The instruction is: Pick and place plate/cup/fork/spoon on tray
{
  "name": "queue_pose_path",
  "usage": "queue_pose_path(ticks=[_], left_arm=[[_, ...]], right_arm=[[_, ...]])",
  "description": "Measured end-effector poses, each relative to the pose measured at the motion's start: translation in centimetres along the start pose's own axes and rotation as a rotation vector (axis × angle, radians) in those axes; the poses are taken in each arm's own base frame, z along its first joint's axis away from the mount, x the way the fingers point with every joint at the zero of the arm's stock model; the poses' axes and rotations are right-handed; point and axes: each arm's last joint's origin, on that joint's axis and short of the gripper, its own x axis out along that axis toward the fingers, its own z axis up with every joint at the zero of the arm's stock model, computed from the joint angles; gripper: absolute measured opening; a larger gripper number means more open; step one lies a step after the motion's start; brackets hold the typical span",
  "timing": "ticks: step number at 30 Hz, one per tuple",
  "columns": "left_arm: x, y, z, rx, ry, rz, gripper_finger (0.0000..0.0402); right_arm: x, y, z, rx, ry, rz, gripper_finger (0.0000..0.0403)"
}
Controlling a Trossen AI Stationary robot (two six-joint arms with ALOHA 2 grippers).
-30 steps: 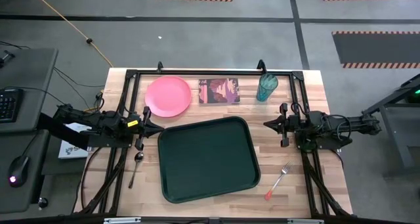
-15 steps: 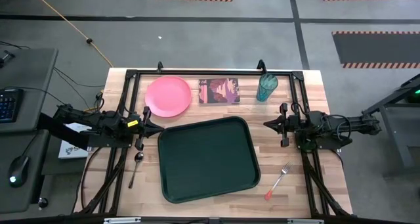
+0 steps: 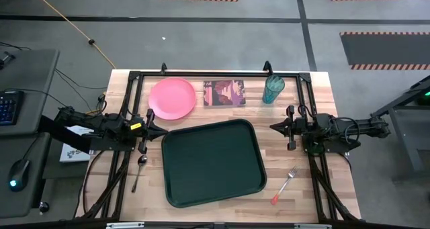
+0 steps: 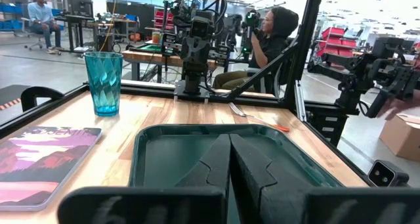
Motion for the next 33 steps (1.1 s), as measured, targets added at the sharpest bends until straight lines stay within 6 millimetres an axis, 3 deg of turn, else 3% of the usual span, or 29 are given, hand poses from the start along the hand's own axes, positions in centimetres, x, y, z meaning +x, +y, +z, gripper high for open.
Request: queue_pose_path(ticks=[12,16,22,25,28,33], left_arm=[[0.0,0.0,0.0,0.0,-0.001,0.0,0.0],[0.0,0.0,0.0,0.0,0.0,0.0,0.0],[0.0,0.0,0.0,0.0,0.003,0.0,0.0],[0.0,0.0,0.0,0.001,0.003,0.001,0.0],[0.0,0.0,0.0,0.001,0.003,0.0,0.0],[0.0,0.0,0.0,0.001,0.005,0.001,0.0]], right_arm=[[0.0,0.0,0.0,-0.076,-0.003,-0.002,0.0],[0.0,-0.3,0.6,-0.068,-0.057,-0.074,0.0],[-1.8,-1.2,5.6,0.32,-0.625,-0.111,0.0],[-3.4,-2.4,7.5,0.533,-0.817,-0.35,0.0],[-4.2,-3.2,9.8,0.718,-0.824,-0.5,0.0],[-5.0,-4.1,15.3,0.7,-0.554,-0.621,0.0]])
